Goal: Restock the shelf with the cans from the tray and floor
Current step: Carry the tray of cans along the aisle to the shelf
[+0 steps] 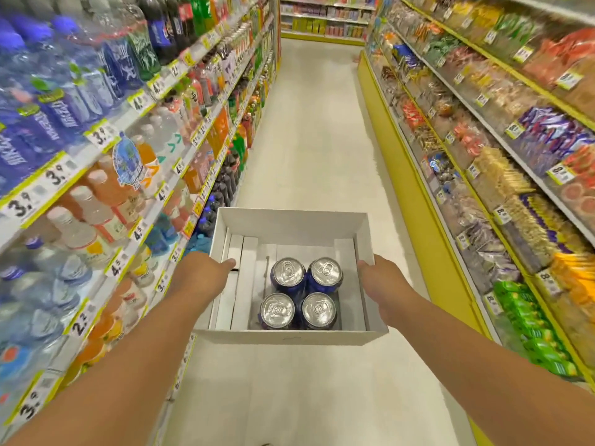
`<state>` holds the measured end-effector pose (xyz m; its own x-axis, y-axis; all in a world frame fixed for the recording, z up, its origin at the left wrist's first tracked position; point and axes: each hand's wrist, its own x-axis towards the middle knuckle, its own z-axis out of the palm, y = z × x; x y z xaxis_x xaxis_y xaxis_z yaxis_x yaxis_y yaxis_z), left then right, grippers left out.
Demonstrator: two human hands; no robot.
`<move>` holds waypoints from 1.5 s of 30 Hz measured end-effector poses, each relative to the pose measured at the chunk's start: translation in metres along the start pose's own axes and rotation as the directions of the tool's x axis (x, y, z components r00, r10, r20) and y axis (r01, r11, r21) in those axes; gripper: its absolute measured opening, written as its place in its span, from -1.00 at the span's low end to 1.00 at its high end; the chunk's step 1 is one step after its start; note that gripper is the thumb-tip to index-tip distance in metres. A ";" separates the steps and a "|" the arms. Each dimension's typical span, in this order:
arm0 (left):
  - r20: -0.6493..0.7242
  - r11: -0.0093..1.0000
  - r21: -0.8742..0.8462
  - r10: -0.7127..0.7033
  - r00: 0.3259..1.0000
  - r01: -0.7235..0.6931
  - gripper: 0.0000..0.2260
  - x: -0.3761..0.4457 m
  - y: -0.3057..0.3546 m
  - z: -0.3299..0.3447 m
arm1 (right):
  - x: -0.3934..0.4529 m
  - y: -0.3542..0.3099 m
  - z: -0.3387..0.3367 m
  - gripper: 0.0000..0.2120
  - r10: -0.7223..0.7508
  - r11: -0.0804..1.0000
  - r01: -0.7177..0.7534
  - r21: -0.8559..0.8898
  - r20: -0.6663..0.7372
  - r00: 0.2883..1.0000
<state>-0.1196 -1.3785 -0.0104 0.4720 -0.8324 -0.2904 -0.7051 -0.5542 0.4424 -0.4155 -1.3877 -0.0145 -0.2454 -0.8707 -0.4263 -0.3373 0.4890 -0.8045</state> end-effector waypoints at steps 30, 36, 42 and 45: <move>-0.088 0.941 -0.124 -0.327 0.941 0.315 -0.53 0.509 0.225 0.002 | 0.548 -0.329 0.141 -0.79 -0.071 0.973 0.133 -0.188 0.306 0.949; -0.105 0.892 -0.249 -0.411 0.905 0.376 -0.56 0.570 0.234 -0.016 | 0.612 -0.385 0.187 -0.80 -0.098 0.949 0.203 -0.243 0.384 0.918; -0.170 0.784 -0.360 -0.588 0.791 0.505 -0.46 0.602 0.234 -0.012 | 0.667 -0.429 0.234 -0.86 -0.120 0.908 0.312 -0.280 0.539 0.834; -0.188 0.726 -0.375 -0.668 0.720 0.576 -0.47 0.615 0.236 -0.001 | 0.697 -0.441 0.258 -0.83 -0.124 0.884 0.372 -0.283 0.625 0.771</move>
<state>0.0050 -2.0211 -0.0834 0.9105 -0.2285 -0.3448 -0.0419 -0.8802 0.4727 -0.2033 -2.2236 -0.0633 0.4209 -0.7649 -0.4877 -0.6470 0.1237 -0.7524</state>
